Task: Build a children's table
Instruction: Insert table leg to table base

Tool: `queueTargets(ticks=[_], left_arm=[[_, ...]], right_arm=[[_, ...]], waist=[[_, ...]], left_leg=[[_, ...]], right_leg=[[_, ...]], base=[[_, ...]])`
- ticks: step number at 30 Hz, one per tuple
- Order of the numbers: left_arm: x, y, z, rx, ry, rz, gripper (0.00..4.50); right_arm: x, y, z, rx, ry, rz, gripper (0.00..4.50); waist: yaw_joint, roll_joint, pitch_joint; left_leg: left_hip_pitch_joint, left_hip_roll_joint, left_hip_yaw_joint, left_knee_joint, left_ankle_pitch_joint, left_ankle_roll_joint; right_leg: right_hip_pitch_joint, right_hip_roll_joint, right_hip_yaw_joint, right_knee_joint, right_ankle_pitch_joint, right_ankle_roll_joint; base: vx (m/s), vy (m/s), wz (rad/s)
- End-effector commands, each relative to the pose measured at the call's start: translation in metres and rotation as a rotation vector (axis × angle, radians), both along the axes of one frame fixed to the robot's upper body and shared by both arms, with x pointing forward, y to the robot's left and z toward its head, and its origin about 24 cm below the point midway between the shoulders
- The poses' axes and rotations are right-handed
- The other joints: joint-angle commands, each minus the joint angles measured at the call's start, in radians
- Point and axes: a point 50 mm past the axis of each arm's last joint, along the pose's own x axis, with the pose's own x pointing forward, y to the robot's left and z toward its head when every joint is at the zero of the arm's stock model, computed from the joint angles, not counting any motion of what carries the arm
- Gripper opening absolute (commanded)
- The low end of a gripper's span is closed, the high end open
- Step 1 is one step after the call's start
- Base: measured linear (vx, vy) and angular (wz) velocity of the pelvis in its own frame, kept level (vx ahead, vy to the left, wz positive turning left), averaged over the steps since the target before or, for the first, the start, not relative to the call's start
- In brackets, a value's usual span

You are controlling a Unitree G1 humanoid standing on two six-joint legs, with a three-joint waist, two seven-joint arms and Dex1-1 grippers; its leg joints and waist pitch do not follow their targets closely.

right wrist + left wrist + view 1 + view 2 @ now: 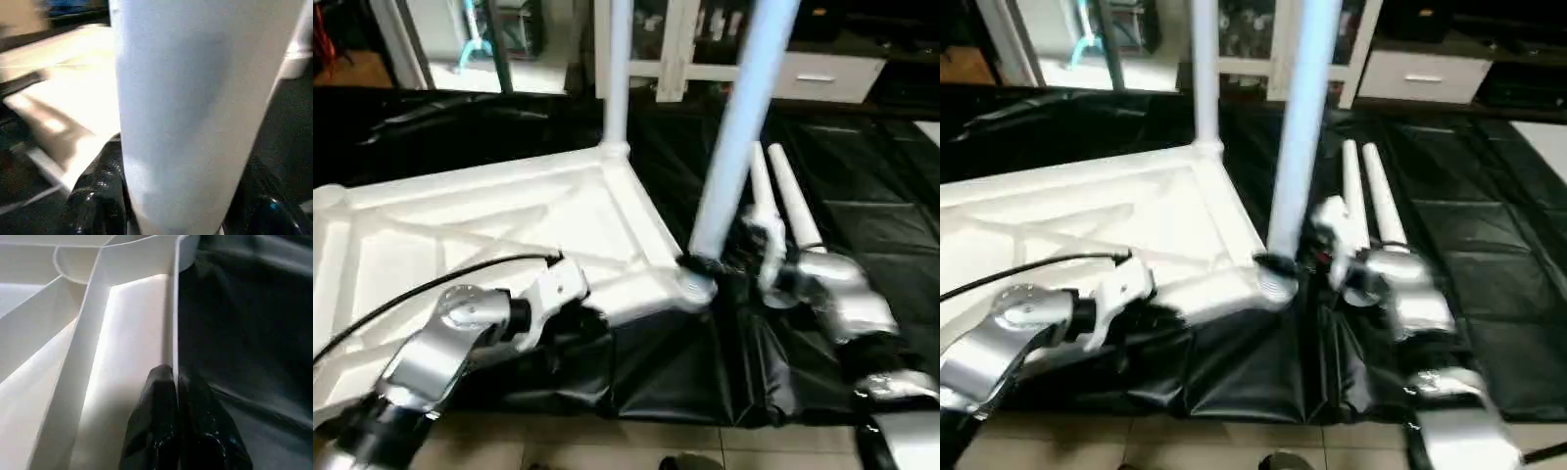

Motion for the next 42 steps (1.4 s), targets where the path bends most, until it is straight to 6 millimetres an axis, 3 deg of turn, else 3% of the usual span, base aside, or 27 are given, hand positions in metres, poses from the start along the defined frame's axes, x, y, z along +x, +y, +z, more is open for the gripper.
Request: queueTargets(ticks=[1, 3, 5, 6, 7, 9, 14, 15, 21, 23, 26, 29, 32, 33, 35, 37, 38, 39, 40, 42], left_arm=[[0.011, -0.015, 0.007, -0.028, -0.039, 0.085, 0.0], [0.021, -0.021, 0.01, -0.028, -0.062, 0.185, 0.0], [0.025, -0.027, 0.012, -0.042, -0.065, 0.232, 0.0], [0.032, -0.033, 0.016, -0.061, -0.081, 0.298, 0.0], [0.039, -0.041, 0.021, -0.093, -0.096, 0.374, 0.0], [0.045, -0.054, 0.028, -0.135, -0.107, 0.415, 0.0], [0.046, -0.068, 0.032, -0.155, -0.111, 0.433, 0.0], [0.045, -0.066, 0.03, -0.147, -0.108, 0.432, 0.0], [0.035, -0.052, 0.021, -0.115, -0.093, 0.336, 0.0], [0.034, -0.051, 0.02, -0.115, -0.095, 0.316, 0.0], [0.026, -0.037, 0.014, -0.086, -0.074, 0.247, 0.0], [0.022, -0.032, 0.011, -0.084, -0.054, 0.218, 0.0], [0.017, -0.024, 0.009, -0.075, -0.068, 0.143, 0.0], [0.013, -0.021, 0.007, -0.069, -0.071, 0.091, 0.0], [0.011, -0.02, 0.007, -0.07, -0.077, 0.063, 0.0], [0.01, -0.019, 0.007, -0.072, -0.081, 0.049, 0.0], [0.0, -0.015, 0.006, -0.074, -0.064, -0.055, 0.0], [-0.002, -0.015, 0.005, -0.073, -0.06, -0.071, 0.0], [-0.01, -0.01, 0.003, -0.058, -0.04, -0.153, 0.0], [-0.012, -0.01, 0.002, -0.054, -0.038, -0.169, 0.0]], right_arm=[[0.001, 0.007, -0.028, -0.062, 0.115, -0.174, 1.91], [0.005, 0.018, -0.032, -0.053, 0.134, -0.251, 1.91], [0.007, 0.025, -0.035, -0.056, 0.152, -0.303, 1.91], [0.009, 0.031, -0.038, -0.065, 0.17, -0.38, 1.91], [0.012, 0.037, -0.041, -0.079, 0.181, -0.472, 1.9], [0.014, 0.047, -0.043, -0.073, 0.19, -0.575, 1.9], [0.015, 0.064, -0.041, -0.047, 0.179, -0.654, 1.9], [0.016, 0.069, -0.037, -0.008, 0.177, -0.633, 1.9], [0.019, 0.074, -0.015, 0.107, 0.062, -0.386, 1.9], [0.02, 0.073, -0.012, 0.113, 0.047, -0.372, 2.46], [0.02, 0.051, 0.003, 0.155, -0.038, -0.238, 2.8], [0.019, 0.041, 0.01, 0.176, -0.068, -0.17, 3.02], [0.008, 0.027, 0.018, 0.201, -0.077, 0.002, 3.23], [0.0, 0.018, 0.018, 0.181, -0.068, 0.088, 3.35], [-0.004, 0.014, 0.017, 0.164, -0.065, 0.117, 3.42], [-0.005, 0.013, 0.017, 0.159, -0.064, 0.133, 3.68], [-0.012, -0.007, 0.016, 0.098, -0.083, 0.159, 3.68], [-0.013, -0.009, 0.016, 0.089, -0.085, 0.164, 3.68], [-0.019, -0.025, 0.018, 0.053, -0.085, 0.19, 3.68], [-0.021, -0.028, 0.019, 0.052, -0.081, 0.199, 3.68]], waist=[[-0.005, -0.003, -0.053], [-0.005, -0.003, -0.051], [-0.007, -0.006, -0.051], [-0.01, -0.003, -0.051], [-0.013, -0.004, -0.053], [-0.01, -0.001, -0.056], [-0.009, -0.005, -0.061], [-0.007, -0.009, -0.062], [-0.006, -0.005, -0.065], [-0.008, -0.004, -0.067], [-0.01, -0.004, -0.07], [-0.006, -0.001, -0.077], [0.004, 0.001, -0.08], [0.013, 0.002, -0.082], [0.012, 0.0, -0.079], [0.012, 0.001, -0.074], [0.016, 0.004, -0.07], [0.014, 0.006, -0.068], [0.014, 0.008, -0.069], [0.012, 0.006, -0.068]], left_leg=[[0.015, 0.05, -0.033, -0.084, -0.28, 0.01], [0.023, 0.048, -0.034, -0.085, -0.31, 0.001], [0.018, 0.048, -0.038, -0.087, -0.322, 0.001], [0.024, 0.048, -0.037, -0.086, -0.336, -0.004], [0.018, 0.046, -0.04, -0.089, -0.332, -0.009], [0.026, 0.046, -0.037, -0.087, -0.337, -0.012], [0.009, 0.044, -0.036, -0.09, -0.299, 0.019], [0.009, 0.043, -0.033, -0.088, -0.284, 0.03], [-0.001, 0.047, -0.029, -0.085, -0.201, 0.079], [-0.007, 0.048, -0.031, -0.084, -0.176, 0.093], [-0.003, 0.048, -0.028, -0.078, -0.163, 0.12], [-0.002, 0.05, -0.028, -0.074, -0.076, 0.16], [-0.003, 0.051, -0.026, -0.067, 0.014, 0.209], [-0.003, 0.049, -0.027, -0.062, 0.045, 0.243], [-0.004, 0.051, -0.025, -0.062, 0.037, 0.253], [-0.002, 0.054, -0.023, -0.067, -0.021, 0.223], [0.0, 0.053, -0.026, -0.071, -0.065, 0.187], [0.001, 0.054, -0.025, -0.074, -0.117, 0.16], [0.003, 0.055, -0.027, -0.077, -0.146, 0.138], [0.005, 0.055, -0.026, -0.08, -0.166, 0.122]], right_leg=[[0.037, -0.05, 0.041, -0.094, -0.469, -0.167], [0.032, -0.051, 0.039, -0.102, -0.51, -0.149], [0.036, -0.051, 0.036, -0.104, -0.52, -0.14], [0.029, -0.051, 0.035, -0.107, -0.527, -0.132], [0.035, -0.05, 0.032, -0.105, -0.514, -0.128], [0.028, -0.05, 0.03, -0.11, -0.494, -0.123], [0.038, -0.051, 0.033, -0.101, -0.394, -0.127], [0.039, -0.051, 0.034, -0.099, -0.37, -0.135], [0.049, -0.052, 0.037, -0.082, -0.257, -0.186], [0.056, -0.056, 0.036, -0.078, -0.236, -0.2], [0.056, -0.053, 0.036, -0.074, -0.201, -0.223], [0.061, -0.053, 0.036, -0.06, -0.105, -0.262], [0.06, -0.049, 0.036, -0.047, -0.006, -0.293], [0.061, -0.047, 0.034, -0.044, 0.03, -0.295], [0.057, -0.047, 0.034, -0.046, 0.009, -0.293], [0.052, -0.052, 0.035, -0.057, -0.087, -0.285], [0.053, -0.051, 0.034, -0.066, -0.157, -0.27], [0.052, -0.05, 0.035, -0.073, -0.209, -0.25], [0.053, -0.05, 0.036, -0.075, -0.232, -0.238], [0.05, -0.047, 0.038, -0.076, -0.239, -0.231]], base=[[0.0, 0.0, 0.0], [0.0, 0.0, 0.0], [0.0, 0.0, 0.0], [0.0, 0.0, 0.0], [0.0, 0.0, 0.0], [0.0, 0.0, 0.0], [0.0, 0.0, 0.0], [0.0, 0.0, 0.0], [0.0, 0.0, 0.0], [0.0, 0.0, 0.0], [0.0, 0.0, 0.0], [0.0, 0.0, 0.0], [0.0, 0.0, 0.0], [0.0, 0.0, 0.0], [0.0, 0.0, 0.0], [0.0, 0.0, 0.0], [0.0, 0.0, 0.0], [0.0, 0.0, 0.0], [0.0, 0.0, 0.0], [0.0, 0.0, 0.0]])
